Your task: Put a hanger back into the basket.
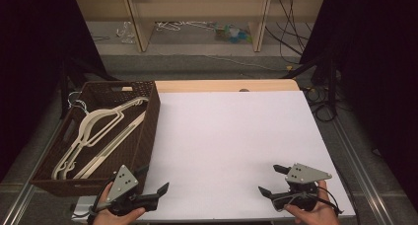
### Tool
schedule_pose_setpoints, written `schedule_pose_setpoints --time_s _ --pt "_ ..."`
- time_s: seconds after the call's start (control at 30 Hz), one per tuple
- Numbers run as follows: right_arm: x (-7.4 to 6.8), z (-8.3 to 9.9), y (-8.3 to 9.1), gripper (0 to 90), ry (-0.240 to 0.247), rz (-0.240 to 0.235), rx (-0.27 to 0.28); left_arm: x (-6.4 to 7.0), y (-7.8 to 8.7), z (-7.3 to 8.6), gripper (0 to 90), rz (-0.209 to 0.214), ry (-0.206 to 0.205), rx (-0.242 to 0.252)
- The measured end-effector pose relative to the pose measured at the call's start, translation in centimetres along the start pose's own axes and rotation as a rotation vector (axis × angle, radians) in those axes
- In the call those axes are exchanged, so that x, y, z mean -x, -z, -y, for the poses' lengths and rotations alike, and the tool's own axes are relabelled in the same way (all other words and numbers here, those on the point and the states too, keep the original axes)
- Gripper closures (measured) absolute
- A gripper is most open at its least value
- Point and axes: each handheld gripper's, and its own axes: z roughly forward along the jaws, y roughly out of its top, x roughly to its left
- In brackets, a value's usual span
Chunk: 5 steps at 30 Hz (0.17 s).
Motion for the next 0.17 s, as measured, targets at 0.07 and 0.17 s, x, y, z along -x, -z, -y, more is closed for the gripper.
schedule_pose_setpoints --time_s 0.07,0.17 --pt "-0.02 0.04 -0.05 17.9 -0.008 -0.007 -0.005 0.02 0.05 -0.01 17.0 -0.007 -0.001 -0.005" --pt "0.02 0.09 -0.08 17.8 -0.013 -0.003 -0.008 0.04 0.00 0.03 17.0 -0.003 0.003 0.003"
